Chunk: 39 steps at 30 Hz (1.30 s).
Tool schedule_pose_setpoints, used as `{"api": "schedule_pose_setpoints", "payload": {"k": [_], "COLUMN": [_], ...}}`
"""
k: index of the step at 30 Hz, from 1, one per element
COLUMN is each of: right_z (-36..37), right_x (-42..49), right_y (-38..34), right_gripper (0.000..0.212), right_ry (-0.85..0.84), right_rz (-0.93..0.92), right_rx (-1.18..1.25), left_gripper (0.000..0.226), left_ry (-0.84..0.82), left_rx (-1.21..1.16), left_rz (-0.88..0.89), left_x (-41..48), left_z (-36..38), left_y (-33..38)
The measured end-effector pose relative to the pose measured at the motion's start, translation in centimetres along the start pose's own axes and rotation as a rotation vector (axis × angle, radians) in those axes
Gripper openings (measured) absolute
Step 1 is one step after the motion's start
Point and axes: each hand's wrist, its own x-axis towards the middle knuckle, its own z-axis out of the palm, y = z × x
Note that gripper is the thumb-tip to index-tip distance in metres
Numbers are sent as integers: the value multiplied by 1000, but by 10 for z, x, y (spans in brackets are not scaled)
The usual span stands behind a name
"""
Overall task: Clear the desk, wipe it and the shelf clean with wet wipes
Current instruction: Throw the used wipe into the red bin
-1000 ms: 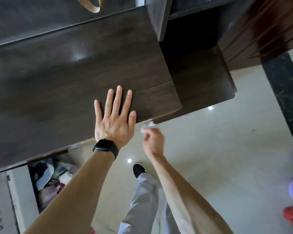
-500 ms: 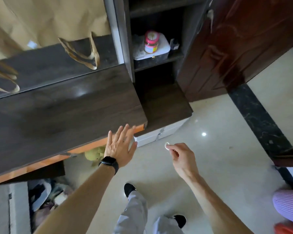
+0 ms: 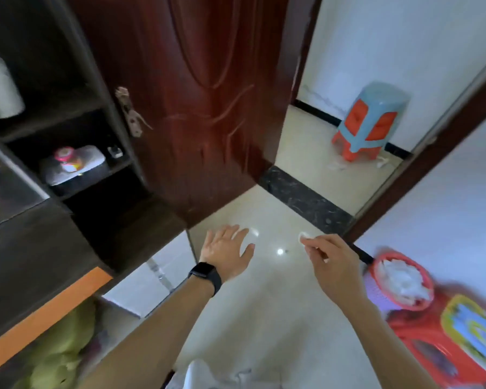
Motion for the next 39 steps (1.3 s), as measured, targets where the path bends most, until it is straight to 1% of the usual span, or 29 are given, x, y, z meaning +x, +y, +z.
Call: {"api": "schedule_pose_setpoints", "payload": {"k": [5, 8, 9, 12, 16, 20, 24, 26, 27, 29, 31, 33, 36, 38, 39], "right_z": [-88, -125, -134, -156, -182, -204, -225, -233, -237, -243, -247, -252, -251, -243, -237], "right_x": [-10, -21, -25, -36, -42, -32, -9, 4, 10, 22, 37, 53, 78, 95, 100], "right_y": [69, 104, 114, 149, 214, 290, 355, 381, 395, 424, 451, 480, 522, 554, 574], "right_gripper": [15, 15, 17, 14, 26, 24, 24, 21, 20, 20, 18, 16, 15, 17, 18], "right_ry": [239, 360, 397, 477, 576, 587, 587, 577, 568, 526, 510, 494, 496, 494, 465], "right_rz": [125, 224, 259, 403, 633, 781, 922, 945, 949, 997, 1045, 1050, 1020, 1022, 1033], "right_rx": [-98, -115, -111, -94, -71, -81, -94, -105, -116, -119, -121, -121, -128, -113, -88], "left_gripper": [60, 70, 70, 58, 45, 38, 46, 44, 47, 59, 66, 70, 81, 83, 83], "left_ry": [34, 66, 73, 72, 37, -26, -118, -144, -149, -98, 11, 104, 197, 273, 310], "left_rx": [70, 108, 111, 124, 112, 127, 158, 170, 171, 214, 219, 212, 281, 286, 277], "left_rz": [262, 409, 452, 585, 723, 824, 885, 892, 897, 899, 882, 854, 824, 840, 845], "left_x": [52, 80, 90, 121, 167, 229, 298, 328, 342, 371, 400, 427, 467, 489, 499], "left_z": [-1, 4, 7, 21, 49, 84, 111, 126, 132, 145, 155, 163, 172, 179, 183], "left_y": [115, 173, 192, 247, 315, 384, 455, 485, 499, 525, 545, 566, 598, 617, 625]}}
